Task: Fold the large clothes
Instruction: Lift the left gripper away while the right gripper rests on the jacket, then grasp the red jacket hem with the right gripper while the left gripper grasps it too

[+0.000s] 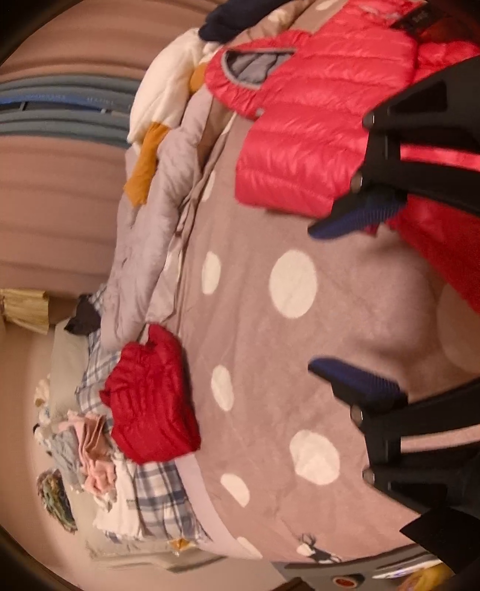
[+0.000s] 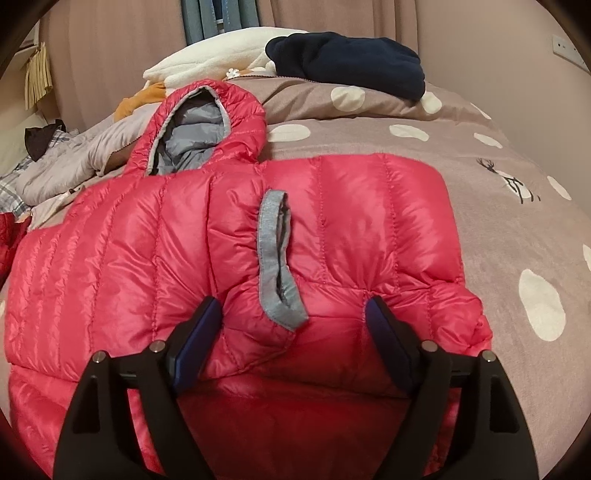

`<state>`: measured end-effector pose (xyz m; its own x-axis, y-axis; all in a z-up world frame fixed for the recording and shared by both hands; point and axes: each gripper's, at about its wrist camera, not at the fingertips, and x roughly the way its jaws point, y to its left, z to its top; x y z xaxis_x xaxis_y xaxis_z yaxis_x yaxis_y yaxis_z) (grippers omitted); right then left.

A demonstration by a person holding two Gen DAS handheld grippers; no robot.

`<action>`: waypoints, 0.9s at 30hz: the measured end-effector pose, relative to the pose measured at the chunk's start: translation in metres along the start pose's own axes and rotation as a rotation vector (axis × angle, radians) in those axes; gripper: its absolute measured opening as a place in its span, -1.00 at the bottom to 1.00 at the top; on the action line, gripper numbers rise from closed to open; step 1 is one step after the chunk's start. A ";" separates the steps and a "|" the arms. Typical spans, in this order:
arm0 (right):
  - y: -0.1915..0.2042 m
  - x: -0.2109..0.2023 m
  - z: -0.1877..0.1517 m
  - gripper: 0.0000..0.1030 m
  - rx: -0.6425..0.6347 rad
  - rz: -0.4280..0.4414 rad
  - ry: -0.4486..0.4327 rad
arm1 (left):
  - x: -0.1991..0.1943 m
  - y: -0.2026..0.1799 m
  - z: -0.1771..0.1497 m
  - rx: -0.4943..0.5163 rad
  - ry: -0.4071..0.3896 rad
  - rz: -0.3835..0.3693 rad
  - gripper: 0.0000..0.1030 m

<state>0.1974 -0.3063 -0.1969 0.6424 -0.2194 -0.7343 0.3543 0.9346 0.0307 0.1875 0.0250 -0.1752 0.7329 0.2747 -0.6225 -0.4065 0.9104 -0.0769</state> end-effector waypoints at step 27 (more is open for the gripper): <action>0.052 0.140 0.229 -0.80 -0.157 0.020 -0.107 | 0.046 0.010 0.003 -0.119 0.143 -0.062 0.44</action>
<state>0.4613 -0.3528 -0.1432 0.7198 -0.2209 -0.6581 0.2354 0.9695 -0.0680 0.2190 0.0482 -0.2022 0.6771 0.1649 -0.7172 -0.4309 0.8788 -0.2048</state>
